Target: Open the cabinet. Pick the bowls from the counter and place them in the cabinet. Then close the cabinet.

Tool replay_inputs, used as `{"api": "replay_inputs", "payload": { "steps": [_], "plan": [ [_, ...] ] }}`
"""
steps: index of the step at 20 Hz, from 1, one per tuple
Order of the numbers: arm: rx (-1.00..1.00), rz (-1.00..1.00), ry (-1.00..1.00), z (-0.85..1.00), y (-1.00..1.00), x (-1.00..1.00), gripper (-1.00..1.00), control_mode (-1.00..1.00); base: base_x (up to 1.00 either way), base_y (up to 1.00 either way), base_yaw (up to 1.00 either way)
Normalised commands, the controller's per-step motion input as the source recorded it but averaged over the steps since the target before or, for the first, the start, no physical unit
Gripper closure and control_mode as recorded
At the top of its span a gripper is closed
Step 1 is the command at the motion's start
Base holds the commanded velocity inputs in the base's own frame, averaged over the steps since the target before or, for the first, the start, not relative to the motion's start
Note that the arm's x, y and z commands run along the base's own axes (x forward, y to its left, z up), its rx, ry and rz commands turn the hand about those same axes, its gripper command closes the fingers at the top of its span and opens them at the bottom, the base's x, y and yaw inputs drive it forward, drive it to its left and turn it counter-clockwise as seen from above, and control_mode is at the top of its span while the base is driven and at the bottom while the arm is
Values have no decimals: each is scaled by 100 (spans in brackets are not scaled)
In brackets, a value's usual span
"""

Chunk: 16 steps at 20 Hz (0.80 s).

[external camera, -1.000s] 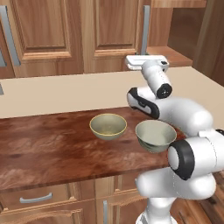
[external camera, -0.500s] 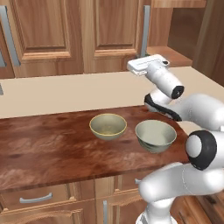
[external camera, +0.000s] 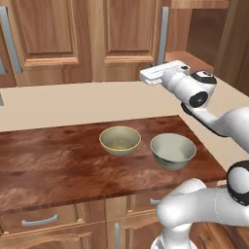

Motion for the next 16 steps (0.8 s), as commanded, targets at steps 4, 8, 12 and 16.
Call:
{"api": "replay_inputs", "payload": {
  "steps": [4,8,12,16],
  "plan": [
    [-17,26,-6,10,100,-73,100,-100,0,0,0],
    [-14,24,-8,7,100,-69,100,-100,0,0,0],
    [-12,25,-6,13,100,-69,100,-100,0,0,0],
    [-14,29,-12,29,100,-57,100,-100,0,0,0]
  ]
}}
